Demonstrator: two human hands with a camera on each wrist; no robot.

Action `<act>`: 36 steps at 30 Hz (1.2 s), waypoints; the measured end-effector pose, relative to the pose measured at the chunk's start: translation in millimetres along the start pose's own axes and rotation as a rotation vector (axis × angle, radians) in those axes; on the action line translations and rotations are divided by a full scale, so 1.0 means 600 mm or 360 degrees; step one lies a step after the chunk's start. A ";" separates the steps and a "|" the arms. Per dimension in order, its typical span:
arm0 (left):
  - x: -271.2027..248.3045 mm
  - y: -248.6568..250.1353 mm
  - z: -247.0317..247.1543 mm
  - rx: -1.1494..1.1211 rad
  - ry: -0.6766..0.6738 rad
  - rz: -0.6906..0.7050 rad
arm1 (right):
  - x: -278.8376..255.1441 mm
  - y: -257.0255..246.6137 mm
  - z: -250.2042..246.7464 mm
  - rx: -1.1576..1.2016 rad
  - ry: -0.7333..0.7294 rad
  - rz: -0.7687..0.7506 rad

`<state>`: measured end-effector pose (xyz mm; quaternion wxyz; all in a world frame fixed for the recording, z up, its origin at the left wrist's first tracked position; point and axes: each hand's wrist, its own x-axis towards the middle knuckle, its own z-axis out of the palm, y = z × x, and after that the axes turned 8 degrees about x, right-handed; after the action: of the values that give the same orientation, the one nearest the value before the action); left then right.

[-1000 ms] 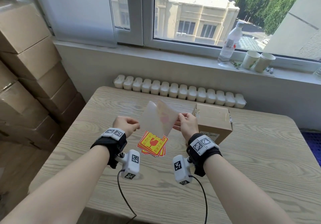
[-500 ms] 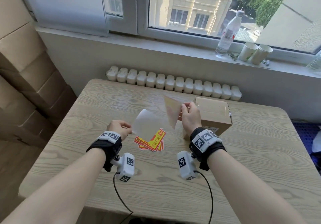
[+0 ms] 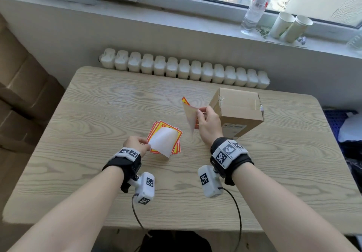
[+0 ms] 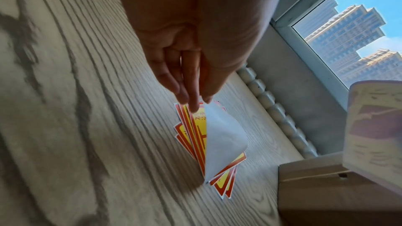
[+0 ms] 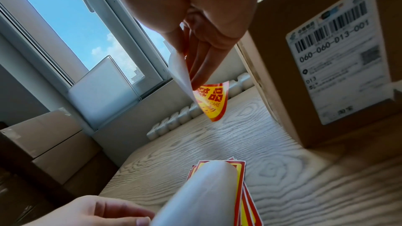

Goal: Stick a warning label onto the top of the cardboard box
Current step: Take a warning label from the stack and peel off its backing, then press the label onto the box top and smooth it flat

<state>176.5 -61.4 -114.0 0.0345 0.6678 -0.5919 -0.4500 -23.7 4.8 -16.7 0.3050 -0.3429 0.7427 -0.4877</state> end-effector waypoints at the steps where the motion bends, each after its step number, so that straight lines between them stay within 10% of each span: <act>1: 0.000 0.001 -0.002 -0.0006 -0.0021 -0.0023 | -0.002 0.003 0.001 -0.0001 0.0000 -0.0004; 23: -0.142 0.267 -0.109 -0.0258 -0.0100 0.0571 | -0.075 -0.097 -0.032 -0.0351 -0.0233 -0.0470; 36: -0.162 0.327 -0.109 -0.0224 -0.0054 0.0803 | -0.056 -0.110 -0.131 -0.0261 0.0239 -0.0376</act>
<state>79.7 -71.8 92.6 0.1821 0.4874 -0.7074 -0.4783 -52.1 53.1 75.4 0.1601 -0.4142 0.7552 -0.4822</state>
